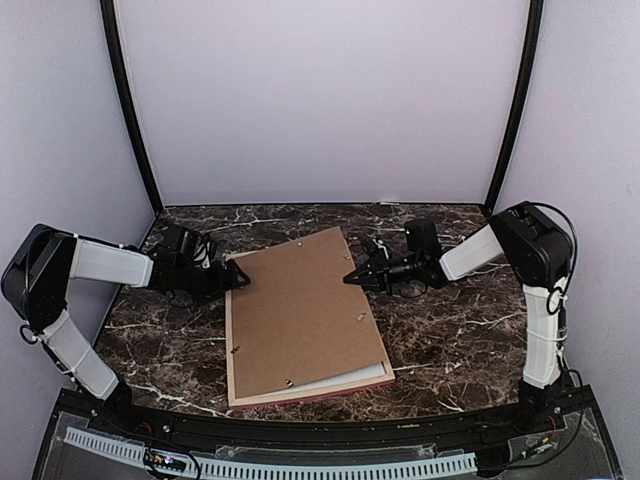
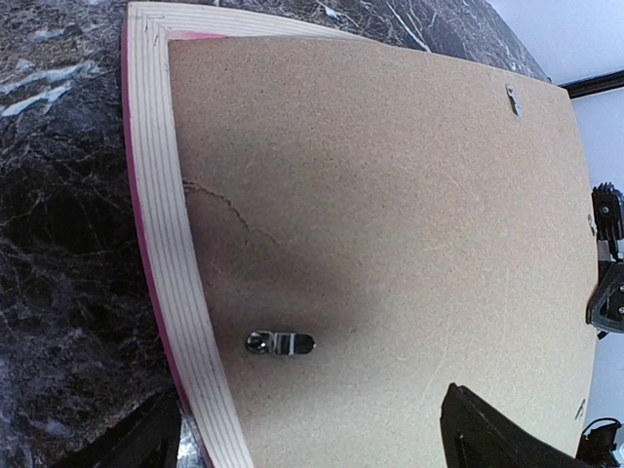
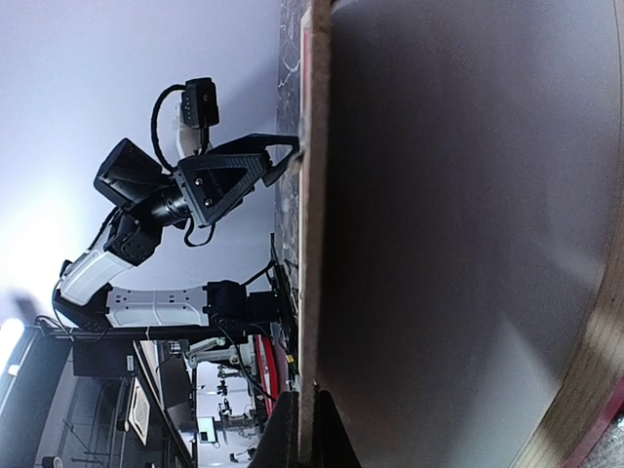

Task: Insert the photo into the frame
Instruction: Place the backboard on the frame body.

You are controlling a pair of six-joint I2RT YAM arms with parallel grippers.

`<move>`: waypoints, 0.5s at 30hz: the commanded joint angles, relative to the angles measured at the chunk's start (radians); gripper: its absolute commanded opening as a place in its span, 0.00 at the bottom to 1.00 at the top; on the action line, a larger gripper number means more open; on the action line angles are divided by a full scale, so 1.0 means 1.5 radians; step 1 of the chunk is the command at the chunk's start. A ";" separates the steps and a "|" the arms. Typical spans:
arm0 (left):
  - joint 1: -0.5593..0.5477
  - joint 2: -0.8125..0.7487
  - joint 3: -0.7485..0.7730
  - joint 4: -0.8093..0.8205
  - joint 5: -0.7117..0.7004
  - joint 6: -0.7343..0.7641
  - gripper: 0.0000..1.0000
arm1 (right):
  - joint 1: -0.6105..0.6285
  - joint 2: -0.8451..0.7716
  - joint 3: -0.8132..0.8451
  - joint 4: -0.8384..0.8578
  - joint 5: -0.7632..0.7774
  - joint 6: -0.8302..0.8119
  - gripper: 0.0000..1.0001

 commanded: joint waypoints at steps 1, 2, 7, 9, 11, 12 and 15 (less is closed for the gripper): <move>0.004 0.002 -0.008 0.008 0.009 0.002 0.96 | 0.005 0.007 0.032 -0.027 0.008 -0.054 0.00; 0.004 0.001 -0.008 0.006 0.010 0.002 0.96 | 0.005 0.006 0.036 -0.052 0.013 -0.072 0.00; -0.011 -0.024 -0.004 -0.058 -0.045 0.023 0.95 | 0.005 0.007 0.061 -0.148 0.036 -0.146 0.00; -0.018 -0.047 -0.001 -0.097 -0.074 0.032 0.95 | 0.005 0.008 0.065 -0.161 0.039 -0.155 0.00; -0.027 -0.075 -0.003 -0.131 -0.097 0.039 0.96 | 0.005 0.011 0.067 -0.167 0.040 -0.159 0.01; -0.031 -0.086 -0.005 -0.140 -0.104 0.042 0.96 | 0.005 0.011 0.067 -0.169 0.041 -0.161 0.02; -0.049 -0.137 -0.017 -0.171 -0.110 0.042 0.96 | 0.005 0.015 0.069 -0.177 0.044 -0.167 0.04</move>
